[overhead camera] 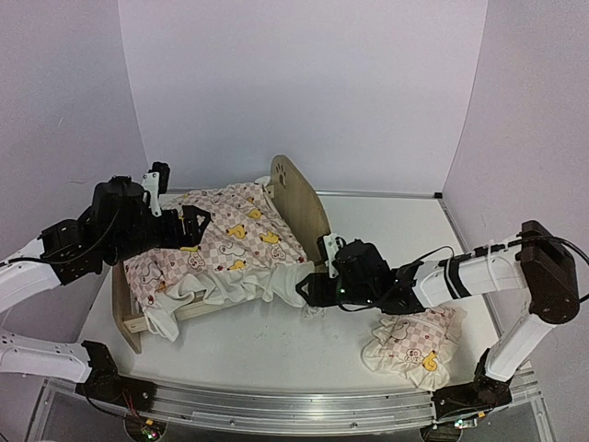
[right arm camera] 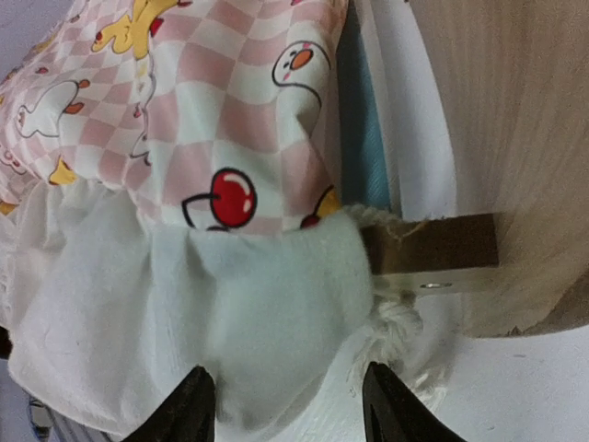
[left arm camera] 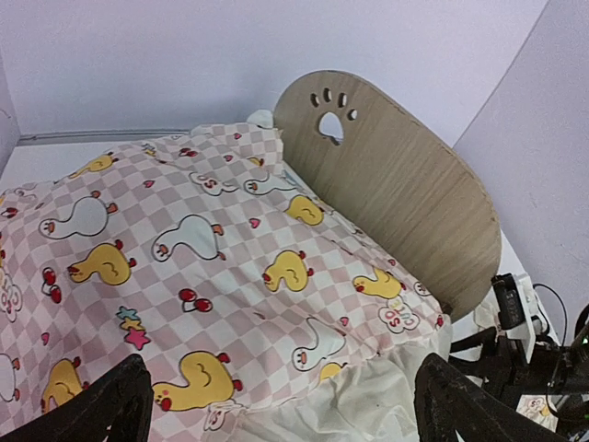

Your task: Set up the pet bed

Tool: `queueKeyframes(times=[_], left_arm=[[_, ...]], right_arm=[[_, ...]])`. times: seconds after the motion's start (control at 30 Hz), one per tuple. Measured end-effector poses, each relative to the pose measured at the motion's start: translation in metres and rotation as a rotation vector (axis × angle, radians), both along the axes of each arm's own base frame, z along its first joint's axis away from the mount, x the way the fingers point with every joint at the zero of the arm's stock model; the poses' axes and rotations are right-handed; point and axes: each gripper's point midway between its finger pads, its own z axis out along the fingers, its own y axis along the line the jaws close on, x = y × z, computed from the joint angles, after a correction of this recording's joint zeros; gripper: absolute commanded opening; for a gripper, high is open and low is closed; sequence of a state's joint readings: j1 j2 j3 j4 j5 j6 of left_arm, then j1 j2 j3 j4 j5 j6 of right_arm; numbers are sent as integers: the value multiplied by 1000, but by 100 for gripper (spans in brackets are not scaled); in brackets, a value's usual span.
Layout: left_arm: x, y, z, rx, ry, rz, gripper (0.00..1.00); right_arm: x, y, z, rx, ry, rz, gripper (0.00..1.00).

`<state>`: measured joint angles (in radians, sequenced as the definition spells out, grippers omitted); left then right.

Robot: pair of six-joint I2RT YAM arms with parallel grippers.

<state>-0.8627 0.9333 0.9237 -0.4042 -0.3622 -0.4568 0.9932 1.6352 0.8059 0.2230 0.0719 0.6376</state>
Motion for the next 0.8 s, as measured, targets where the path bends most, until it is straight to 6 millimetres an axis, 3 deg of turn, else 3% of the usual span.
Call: queueKeyframes(times=[0.07, 0.13, 0.4, 0.63, 0.67, 0.8], left_arm=[[3, 11, -3, 4, 14, 33, 99], [4, 17, -7, 6, 25, 50, 99], [6, 39, -30, 57, 81, 98, 99], [13, 53, -40, 94, 113, 127, 99], [14, 54, -42, 97, 118, 130, 99], [17, 56, -49, 109, 143, 128, 99]], right_arm=[[4, -2, -4, -19, -12, -21, 10], [9, -5, -4, -32, -32, -56, 0], [23, -28, -9, -150, -108, -138, 0], [39, -68, -17, -364, -210, -240, 0], [39, -69, -17, -376, -219, -242, 1], [40, -76, -18, -435, -243, -227, 44]])
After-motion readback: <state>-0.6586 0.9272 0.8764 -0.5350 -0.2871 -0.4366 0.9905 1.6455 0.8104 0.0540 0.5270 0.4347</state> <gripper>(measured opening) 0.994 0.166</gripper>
